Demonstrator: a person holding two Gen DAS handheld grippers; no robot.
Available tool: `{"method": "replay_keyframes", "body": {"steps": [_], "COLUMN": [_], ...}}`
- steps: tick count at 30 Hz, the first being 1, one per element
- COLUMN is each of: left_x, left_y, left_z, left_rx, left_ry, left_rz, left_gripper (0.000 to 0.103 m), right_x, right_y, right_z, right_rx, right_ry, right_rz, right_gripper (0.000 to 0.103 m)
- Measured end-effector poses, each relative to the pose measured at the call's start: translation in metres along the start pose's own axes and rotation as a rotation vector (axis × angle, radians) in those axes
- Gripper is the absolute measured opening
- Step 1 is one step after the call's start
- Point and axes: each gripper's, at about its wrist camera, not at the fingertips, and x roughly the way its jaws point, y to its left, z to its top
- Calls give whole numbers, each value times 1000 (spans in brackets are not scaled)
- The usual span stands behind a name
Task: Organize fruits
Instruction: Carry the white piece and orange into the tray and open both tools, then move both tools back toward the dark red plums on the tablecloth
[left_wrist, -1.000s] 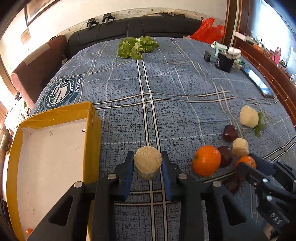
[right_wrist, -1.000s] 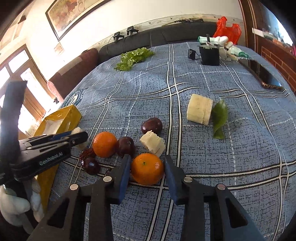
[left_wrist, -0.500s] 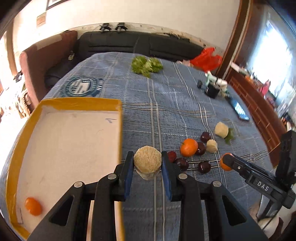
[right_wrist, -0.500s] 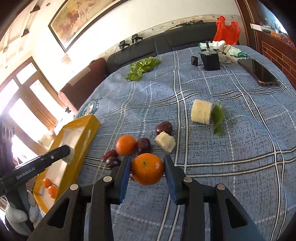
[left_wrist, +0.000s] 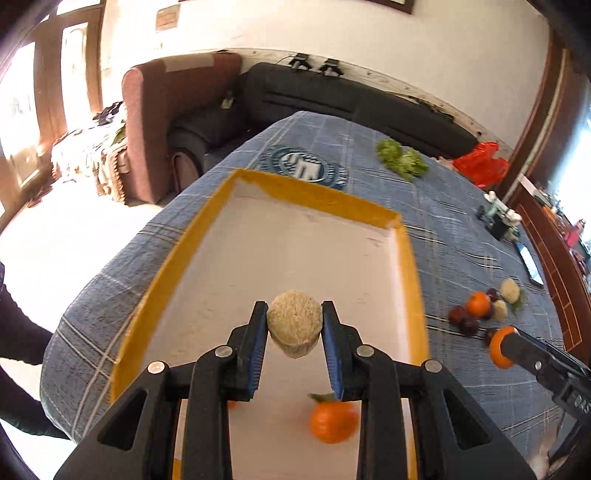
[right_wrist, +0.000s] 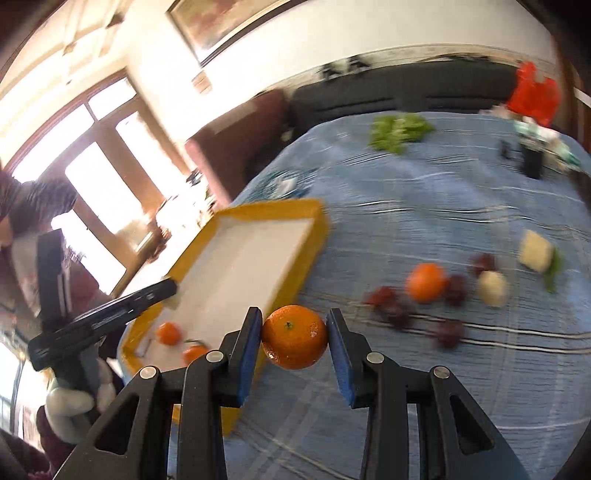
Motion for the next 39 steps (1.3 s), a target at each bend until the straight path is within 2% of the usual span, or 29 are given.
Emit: {"method": "replay_keyframes", "body": {"steps": [7, 12, 18, 19, 20, 21, 24, 28, 33, 39], "left_x": [20, 32, 34, 34, 32, 30, 22, 4, -25, -53], "left_y": [40, 54, 64, 63, 63, 62, 60, 51, 32, -1], "left_z": [4, 3, 1, 1, 0, 1, 1, 0, -7, -19], "left_rx": [-62, -96, -117, -118, -119, -119, -119, -109, -75, -10], "left_ry": [40, 68, 78, 77, 74, 70, 49, 9, -64, -129], "left_rz": [22, 24, 10, 7, 2, 0, -1, 5, 74, 129], "left_gripper": [28, 28, 29, 30, 36, 43, 49, 60, 74, 80], "right_x": [64, 99, 120, 122, 124, 124, 123, 109, 80, 40], "right_y": [56, 66, 78, 80, 81, 83, 86, 86, 79, 55], "right_z": [-1, -3, -9, -11, -9, -8, -7, -5, -7, -15], "right_rx": [-92, -103, -130, -138, -145, -153, -155, -155, -123, -70], "right_ry": [111, 173, 208, 211, 208, 206, 201, 176, 118, 46], "right_rz": [31, 25, 16, 13, 7, 8, 15, 14, 11, -12], "right_gripper": [40, 41, 41, 42, 42, 42, 43, 53, 57, 63]}}
